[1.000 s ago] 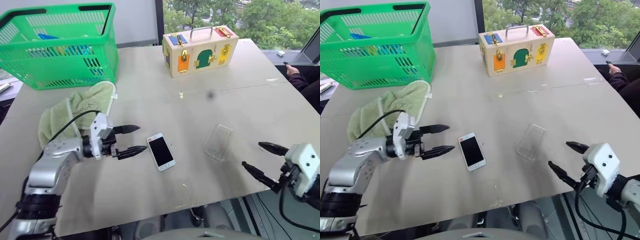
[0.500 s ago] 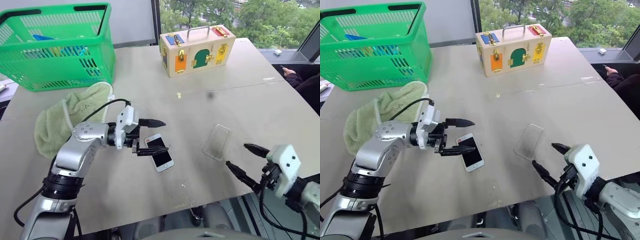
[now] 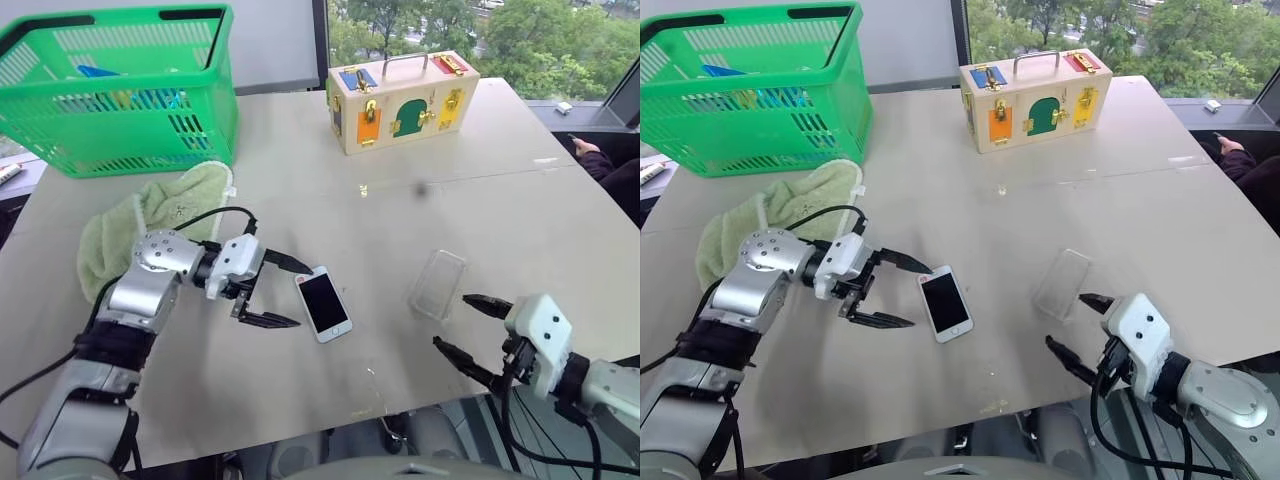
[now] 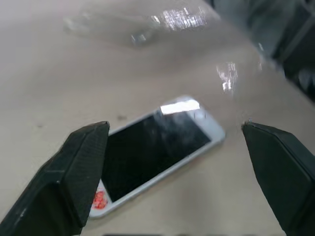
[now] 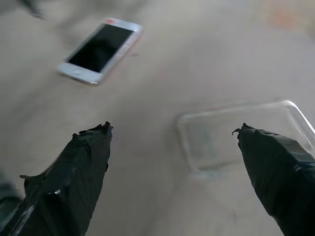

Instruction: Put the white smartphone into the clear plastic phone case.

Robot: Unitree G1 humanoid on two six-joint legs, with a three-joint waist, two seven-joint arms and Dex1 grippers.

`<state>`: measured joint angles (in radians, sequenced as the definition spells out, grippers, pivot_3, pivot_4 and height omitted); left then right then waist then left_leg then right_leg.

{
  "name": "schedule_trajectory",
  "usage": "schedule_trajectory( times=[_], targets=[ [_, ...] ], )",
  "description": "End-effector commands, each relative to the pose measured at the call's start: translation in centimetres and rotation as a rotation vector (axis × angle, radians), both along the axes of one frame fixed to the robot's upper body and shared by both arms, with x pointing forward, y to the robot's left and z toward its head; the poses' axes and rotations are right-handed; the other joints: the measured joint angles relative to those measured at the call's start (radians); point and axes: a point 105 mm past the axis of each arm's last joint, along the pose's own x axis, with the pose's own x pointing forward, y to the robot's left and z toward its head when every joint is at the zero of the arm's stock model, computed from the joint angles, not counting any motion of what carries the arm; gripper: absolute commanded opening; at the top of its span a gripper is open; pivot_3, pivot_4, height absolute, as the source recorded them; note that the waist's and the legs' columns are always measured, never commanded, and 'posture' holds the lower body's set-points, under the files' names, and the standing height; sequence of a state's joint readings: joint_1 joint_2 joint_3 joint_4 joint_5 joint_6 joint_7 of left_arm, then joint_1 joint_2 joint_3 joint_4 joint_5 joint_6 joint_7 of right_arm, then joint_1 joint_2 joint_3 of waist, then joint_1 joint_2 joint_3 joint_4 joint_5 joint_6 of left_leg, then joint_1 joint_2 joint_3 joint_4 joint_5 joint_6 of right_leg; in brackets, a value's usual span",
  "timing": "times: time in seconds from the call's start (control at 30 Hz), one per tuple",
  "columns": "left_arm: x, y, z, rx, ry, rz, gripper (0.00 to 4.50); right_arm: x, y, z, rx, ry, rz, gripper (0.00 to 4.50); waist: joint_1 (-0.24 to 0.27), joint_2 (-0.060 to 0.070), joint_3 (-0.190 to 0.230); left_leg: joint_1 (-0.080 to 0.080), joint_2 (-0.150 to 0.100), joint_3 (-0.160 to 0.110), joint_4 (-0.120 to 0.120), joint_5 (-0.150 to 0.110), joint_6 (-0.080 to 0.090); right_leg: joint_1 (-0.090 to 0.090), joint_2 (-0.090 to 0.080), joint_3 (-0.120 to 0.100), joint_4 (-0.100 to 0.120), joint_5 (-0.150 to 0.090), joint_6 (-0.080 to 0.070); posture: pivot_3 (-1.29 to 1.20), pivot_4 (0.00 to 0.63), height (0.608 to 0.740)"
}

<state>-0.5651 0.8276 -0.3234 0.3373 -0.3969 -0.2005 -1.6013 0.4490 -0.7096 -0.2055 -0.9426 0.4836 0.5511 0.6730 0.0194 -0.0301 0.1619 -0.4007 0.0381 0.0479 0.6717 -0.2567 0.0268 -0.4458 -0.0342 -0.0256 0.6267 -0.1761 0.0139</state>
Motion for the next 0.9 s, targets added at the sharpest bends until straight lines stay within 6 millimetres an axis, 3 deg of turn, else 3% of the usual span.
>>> schedule_trajectory(
  times=[0.03,0.3,0.47,0.77,0.9],
  targets=[
    [0.5,-0.9,-0.4,0.055,-0.07,-0.118,4.5,-1.2,0.6,2.0,-0.016,-0.099,0.099,4.44,-0.001,-0.001,0.0,0.0,0.0,0.0,0.0,0.0,0.0,0.0,0.0,0.0,0.0,0.0,0.0,0.0,0.15,0.74],
    [2.0,-3.2,-1.8,0.221,-0.15,-0.335,4.5,-2.9,0.8,3.1,-0.037,-0.15,0.169,4.44,-0.005,-0.002,0.0,-0.001,0.0,0.002,0.001,0.0,0.0,0.0,0.001,0.0,0.0,0.0,0.0,0.0,0.15,0.74],
    [2.1,-2.8,-2.9,0.344,-0.167,-0.431,4.5,-2.9,0.8,3.2,-0.043,-0.164,0.148,4.44,-0.004,-0.002,-0.001,0.001,0.0,0.001,0.002,0.0,0.0,0.003,0.001,0.0,0.0,0.0,0.0,0.0,0.15,0.74],
    [0.9,-1.9,-2.1,0.316,-0.056,-0.413,4.5,-3.1,1.0,3.0,-0.033,-0.15,0.142,4.44,-0.005,-0.003,-0.001,0.003,0.0,0.0,0.003,0.0,0.0,0.005,0.002,-0.001,0.001,0.0,0.0,0.0,0.15,0.74],
    [1.1,-2.1,-2.4,0.316,-0.083,-0.421,4.5,-2.9,1.0,2.8,-0.045,-0.144,0.134,4.44,-0.001,-0.003,-0.001,0.002,0.0,0.0,0.004,0.0,0.0,0.005,0.001,-0.001,0.0,0.0,0.0,0.0,0.15,0.74]
  ],
)
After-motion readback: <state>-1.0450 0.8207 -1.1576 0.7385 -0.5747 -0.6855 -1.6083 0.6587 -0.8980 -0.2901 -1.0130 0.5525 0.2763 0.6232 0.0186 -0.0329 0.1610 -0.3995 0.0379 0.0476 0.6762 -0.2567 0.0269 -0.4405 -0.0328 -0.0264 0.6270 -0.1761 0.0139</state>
